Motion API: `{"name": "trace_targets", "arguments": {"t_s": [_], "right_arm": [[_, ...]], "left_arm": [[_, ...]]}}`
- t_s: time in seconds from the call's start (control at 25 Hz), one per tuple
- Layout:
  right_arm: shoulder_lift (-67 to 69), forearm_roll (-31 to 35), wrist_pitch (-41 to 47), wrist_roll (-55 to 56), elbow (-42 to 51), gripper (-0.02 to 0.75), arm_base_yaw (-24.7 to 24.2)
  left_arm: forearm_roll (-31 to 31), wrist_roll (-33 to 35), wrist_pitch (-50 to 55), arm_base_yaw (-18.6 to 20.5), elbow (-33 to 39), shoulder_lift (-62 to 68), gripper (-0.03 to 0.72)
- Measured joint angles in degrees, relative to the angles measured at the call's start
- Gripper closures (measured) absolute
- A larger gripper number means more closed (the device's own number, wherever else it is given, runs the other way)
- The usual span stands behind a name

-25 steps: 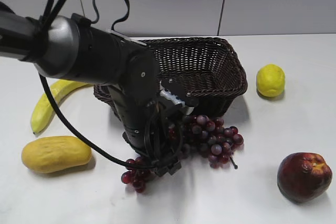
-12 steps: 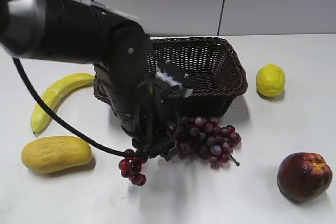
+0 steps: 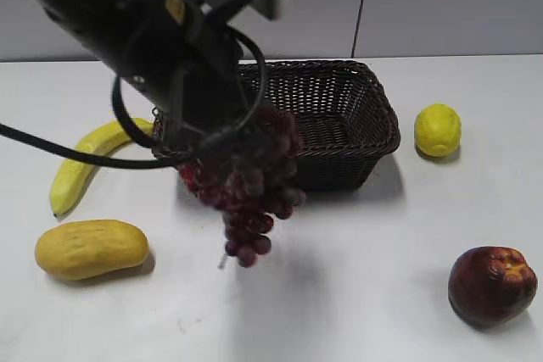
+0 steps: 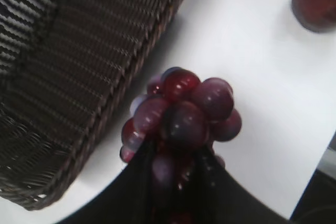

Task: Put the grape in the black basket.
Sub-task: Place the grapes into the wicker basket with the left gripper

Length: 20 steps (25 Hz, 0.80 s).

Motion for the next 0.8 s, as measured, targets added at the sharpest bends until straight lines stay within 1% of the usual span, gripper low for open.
{"name": "trace_targets", "arguments": {"t_s": [0.2,0.4,0.6,0.8], "right_arm": [[0.0,0.0,0.0,0.0,0.0,0.239,0.0],[0.0,0.0,0.0,0.0,0.0,0.239,0.0],[0.0,0.0,0.0,0.0,0.0,0.239,0.0],[0.0,0.0,0.0,0.0,0.0,0.239,0.0]], "left_arm": [[2.0,0.0,-6.6,0.0,0.0,-7.3,0.538],[6.0,0.0,-16.6,0.0,0.0,-10.3,0.538],[10.3,0.0,-25.2,0.3,0.0,-8.6,0.538],[10.8,0.0,-25.5,3.3,-1.8,-2.4,0.54]]}}
